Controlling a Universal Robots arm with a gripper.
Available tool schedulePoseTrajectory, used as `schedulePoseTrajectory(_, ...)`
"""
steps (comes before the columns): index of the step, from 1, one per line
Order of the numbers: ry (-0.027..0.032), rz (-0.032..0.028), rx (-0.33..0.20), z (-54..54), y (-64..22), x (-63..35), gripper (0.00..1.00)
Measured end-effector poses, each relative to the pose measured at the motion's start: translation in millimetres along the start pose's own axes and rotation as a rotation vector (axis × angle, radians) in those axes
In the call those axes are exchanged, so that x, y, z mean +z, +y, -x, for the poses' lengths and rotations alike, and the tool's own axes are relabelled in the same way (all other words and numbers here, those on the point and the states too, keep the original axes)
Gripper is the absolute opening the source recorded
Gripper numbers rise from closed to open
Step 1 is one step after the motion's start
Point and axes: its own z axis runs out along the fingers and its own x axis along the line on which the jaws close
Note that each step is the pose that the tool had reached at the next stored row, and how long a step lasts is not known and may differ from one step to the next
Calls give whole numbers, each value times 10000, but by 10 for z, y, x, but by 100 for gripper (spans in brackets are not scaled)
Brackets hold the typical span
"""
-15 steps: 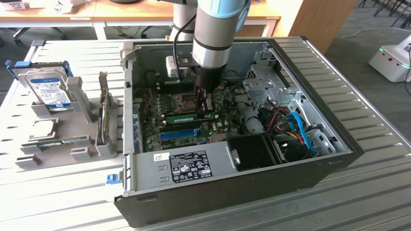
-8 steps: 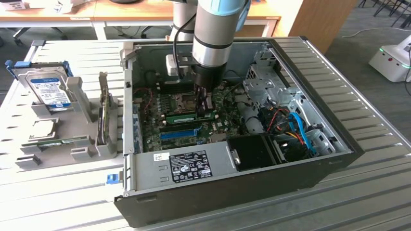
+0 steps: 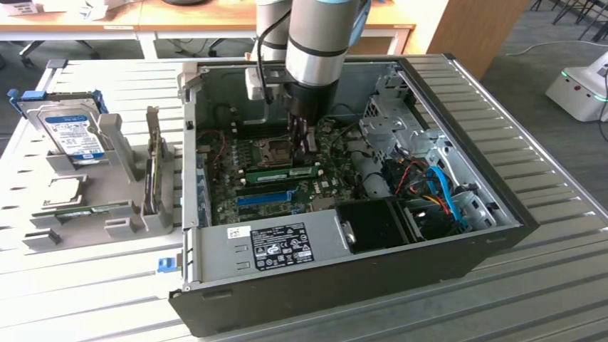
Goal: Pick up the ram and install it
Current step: 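Insert the ram into the slot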
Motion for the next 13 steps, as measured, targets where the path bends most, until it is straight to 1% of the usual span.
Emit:
schedulePoseTrajectory(6,1,4,0,2,5,-195,25)
schedulePoseTrajectory(13,18,6,0,5,12,-421,25)
